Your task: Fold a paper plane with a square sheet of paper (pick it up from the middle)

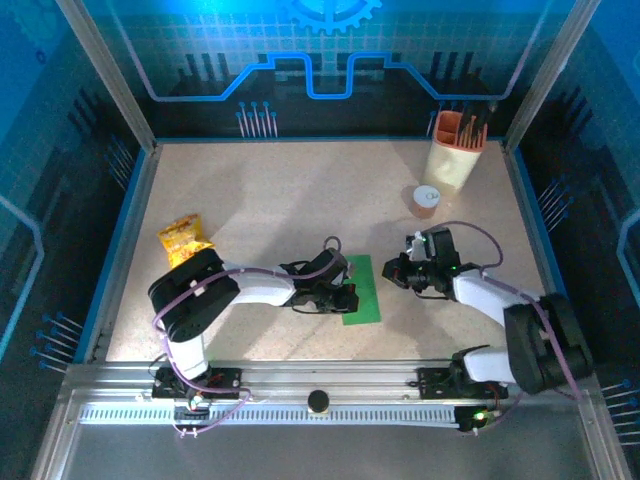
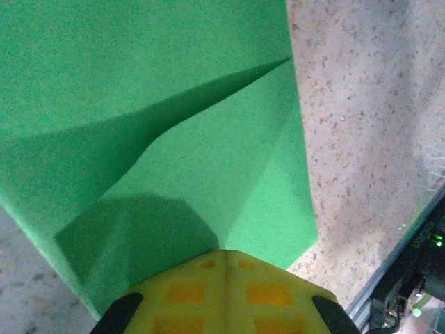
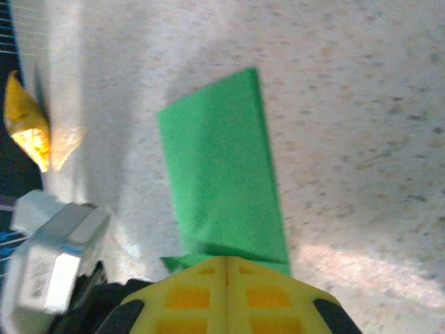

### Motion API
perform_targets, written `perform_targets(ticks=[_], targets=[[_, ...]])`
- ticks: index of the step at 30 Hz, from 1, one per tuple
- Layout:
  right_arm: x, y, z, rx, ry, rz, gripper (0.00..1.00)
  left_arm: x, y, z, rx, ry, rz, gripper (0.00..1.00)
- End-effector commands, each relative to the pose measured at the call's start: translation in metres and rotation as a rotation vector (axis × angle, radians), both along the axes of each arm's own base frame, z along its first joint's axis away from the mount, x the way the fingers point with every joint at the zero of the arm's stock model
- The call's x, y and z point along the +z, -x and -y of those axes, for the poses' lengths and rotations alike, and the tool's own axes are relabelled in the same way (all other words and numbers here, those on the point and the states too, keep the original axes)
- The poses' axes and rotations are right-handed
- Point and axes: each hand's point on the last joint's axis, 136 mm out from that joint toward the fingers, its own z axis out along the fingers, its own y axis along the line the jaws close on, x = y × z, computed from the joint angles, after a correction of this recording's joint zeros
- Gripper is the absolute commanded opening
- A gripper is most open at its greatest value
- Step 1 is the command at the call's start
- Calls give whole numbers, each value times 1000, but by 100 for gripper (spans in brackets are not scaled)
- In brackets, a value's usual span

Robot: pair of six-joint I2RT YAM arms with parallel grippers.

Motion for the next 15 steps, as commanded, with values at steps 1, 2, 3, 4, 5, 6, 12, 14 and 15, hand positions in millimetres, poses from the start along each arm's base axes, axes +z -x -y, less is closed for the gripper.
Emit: perform_targets(ticks=[1,2,3,4,5,6,12,14,15], targets=[[-3,24,0,55,76,-49,18,33,-12,3,9,20,68,2],[-3,29,-2,58,81,-58,23,37,-15,2,14,13,88,3],[-5,34,-4,60,88,-67,26,38,-19,-2,24,-6,102,3],[-3,37,-8,66,90,-64,28,39,-24,-7,39,-22,110,3],[-5,43,-10,71,99,-76,29,38,-27,-9,42,-21,115,3],[-6,47,-12,74,109,-87,32,38,-30,-10,38,-18,116,3],[-15,68,-23,100,146,-148,39,20,-38,-17,-9,-115,119,0],[-18,74,-26,102,149,-172,39,11,-39,-21,-13,-150,110,0],[-19,77,-29,107,148,-179,39,7,-39,-23,-12,-171,107,0]])
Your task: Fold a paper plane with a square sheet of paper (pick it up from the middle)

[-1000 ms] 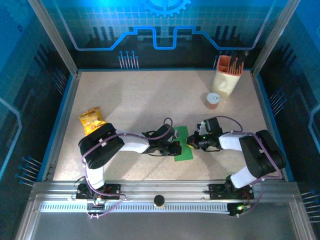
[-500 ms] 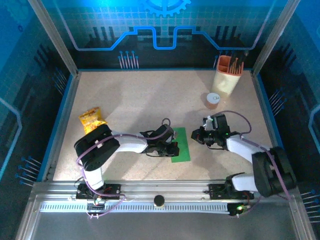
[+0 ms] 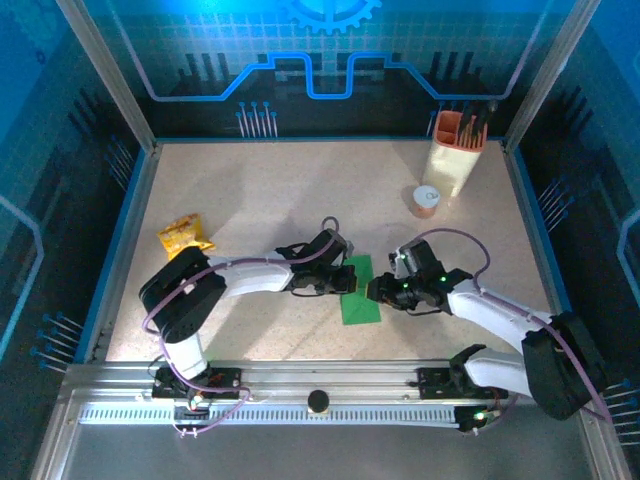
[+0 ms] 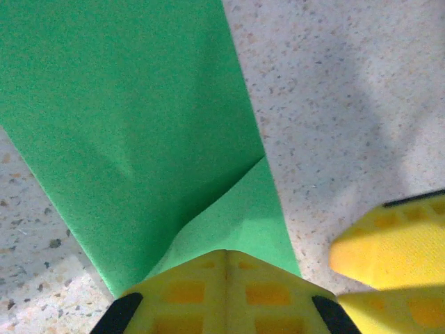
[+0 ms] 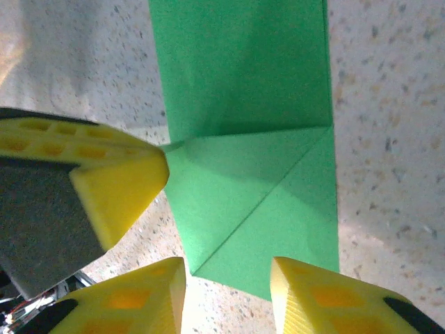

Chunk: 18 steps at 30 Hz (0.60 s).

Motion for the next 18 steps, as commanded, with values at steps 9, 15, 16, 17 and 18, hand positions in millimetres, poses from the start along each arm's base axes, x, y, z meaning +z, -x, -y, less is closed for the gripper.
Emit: perform_targets(ticks=[9,15,16,17,18], targets=[[-26,36,6,-63,80,-146,45,-51,16,-27,-21,-156,-63,0],[-29,32,-4,-51,55,-153,46,-54,21,-32,-23,-160,-68,0],[-32,32,-3,-57,68,-157,46,-53,21,-31,-24,-157,-67,0],[-33,30,-3,-58,72,-153,47,-53,21,-31,-25,-153,-63,0],[-34,28,-5,-60,66,-151,47,-52,21,-31,-24,-153,-62,0]])
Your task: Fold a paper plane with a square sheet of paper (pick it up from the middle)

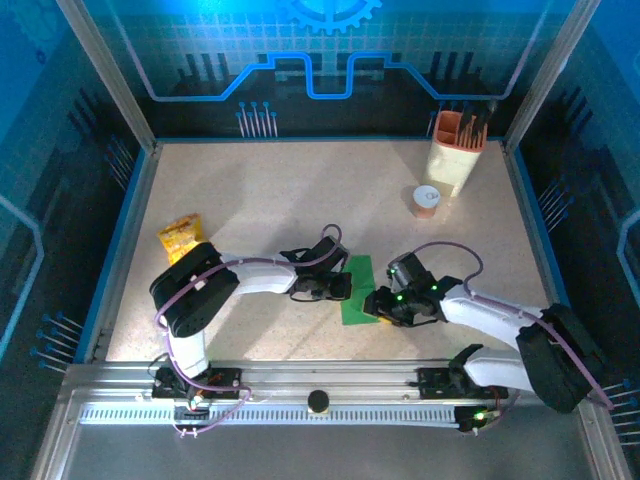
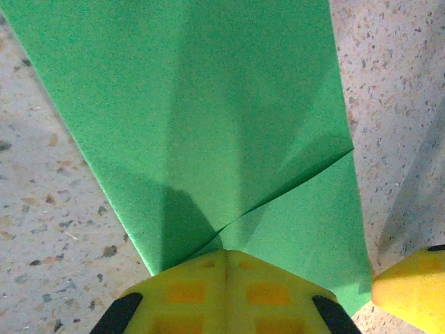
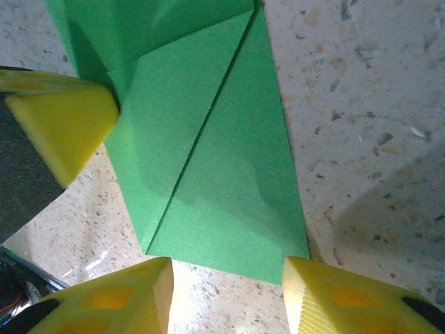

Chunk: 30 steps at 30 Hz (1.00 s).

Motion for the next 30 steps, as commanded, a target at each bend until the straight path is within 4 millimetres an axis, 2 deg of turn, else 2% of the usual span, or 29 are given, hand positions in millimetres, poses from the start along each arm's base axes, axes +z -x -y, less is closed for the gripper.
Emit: perform_targets(ticks=[1,5,8,16,24,30], targets=[[-3,-4,-5,-13,2,-3,47,-20,16,-19,-19,-81,-45,0],[-5,-10,-8,-36,-5,9,51,-20,16,-18,-24,-78,-44,0],[-4,-15,-16,-14,-29,18,51,-21,17,-19,-33,-81,-44,0],[20,-44,-28,-30,-142,126,53,-23,19,-22,-37,-87,-46,0],[24,-69,-15,-60,-187,170,48,-23,19,-21,-44,-86,-48,0],[19,-75,-12,-60,-206,166,42,-19,17,-19,-32,-72,-42,0]])
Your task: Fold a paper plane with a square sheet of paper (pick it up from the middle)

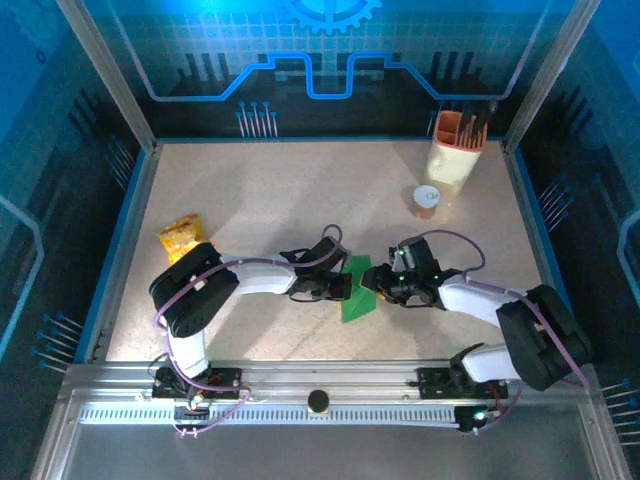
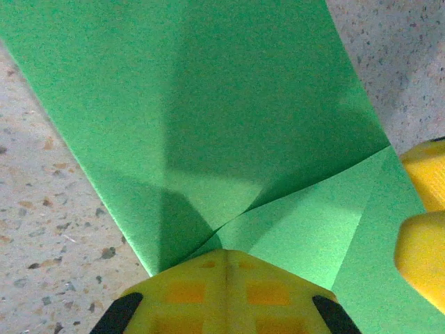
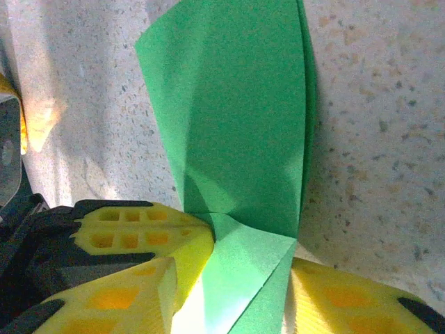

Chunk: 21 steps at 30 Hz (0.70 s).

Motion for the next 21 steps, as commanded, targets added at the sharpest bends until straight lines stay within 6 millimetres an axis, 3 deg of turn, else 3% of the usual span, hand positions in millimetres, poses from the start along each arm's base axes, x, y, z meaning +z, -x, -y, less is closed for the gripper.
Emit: perform_targets(ticks=[1,21], targets=[[2,-7,-4,27,-30,23,42,-18,16,-18,-10,-66,-57,0],[-7,-19,3,47,-92,51,13,0,10,-6,-2,-13,-45,0]])
